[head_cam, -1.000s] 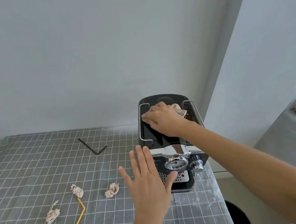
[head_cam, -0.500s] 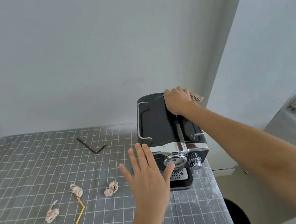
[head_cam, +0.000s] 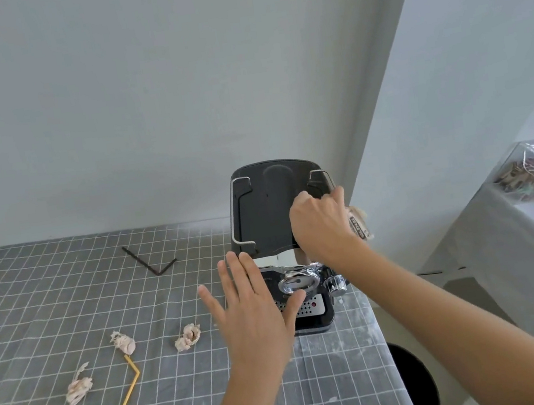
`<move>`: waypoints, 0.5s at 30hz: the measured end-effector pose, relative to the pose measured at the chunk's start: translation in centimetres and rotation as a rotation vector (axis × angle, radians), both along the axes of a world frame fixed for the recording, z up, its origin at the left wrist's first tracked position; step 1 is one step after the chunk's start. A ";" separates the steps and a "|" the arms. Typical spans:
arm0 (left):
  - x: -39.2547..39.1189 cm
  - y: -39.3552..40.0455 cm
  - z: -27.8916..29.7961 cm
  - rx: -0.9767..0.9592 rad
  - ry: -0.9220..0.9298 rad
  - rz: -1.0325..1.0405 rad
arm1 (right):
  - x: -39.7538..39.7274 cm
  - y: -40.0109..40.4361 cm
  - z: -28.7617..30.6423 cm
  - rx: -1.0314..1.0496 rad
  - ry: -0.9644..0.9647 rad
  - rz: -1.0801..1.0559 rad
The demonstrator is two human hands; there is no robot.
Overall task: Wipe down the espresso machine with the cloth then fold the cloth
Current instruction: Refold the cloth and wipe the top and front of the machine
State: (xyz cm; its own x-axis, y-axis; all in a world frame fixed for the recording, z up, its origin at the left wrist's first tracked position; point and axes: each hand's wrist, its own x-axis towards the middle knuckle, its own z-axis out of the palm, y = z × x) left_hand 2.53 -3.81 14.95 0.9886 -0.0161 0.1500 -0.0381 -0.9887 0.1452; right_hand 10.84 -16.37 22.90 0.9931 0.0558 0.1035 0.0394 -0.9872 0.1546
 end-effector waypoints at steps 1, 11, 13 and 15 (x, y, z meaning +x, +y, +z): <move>0.0 0.0 0.0 0.000 0.008 0.001 | -0.7 0.0 -0.1 -0.001 -0.051 0.039; 0.0 0.3 0.0 0.029 0.021 -0.028 | -6.0 -3.8 -4.2 0.110 -0.442 0.352; -0.1 0.4 0.1 0.032 0.025 -0.031 | -7.2 -4.4 -4.9 0.135 -0.432 0.380; -0.2 0.5 0.4 0.037 0.037 -0.028 | -7.8 -5.0 -5.5 0.175 -0.419 0.382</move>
State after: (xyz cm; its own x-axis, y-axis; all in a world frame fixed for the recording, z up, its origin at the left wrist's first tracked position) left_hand 2.36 -3.30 15.32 0.9925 -0.0492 0.1123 -0.0616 -0.9920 0.1104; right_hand 3.00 -21.34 17.42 0.7784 0.3477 0.5227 0.3675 -0.9274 0.0695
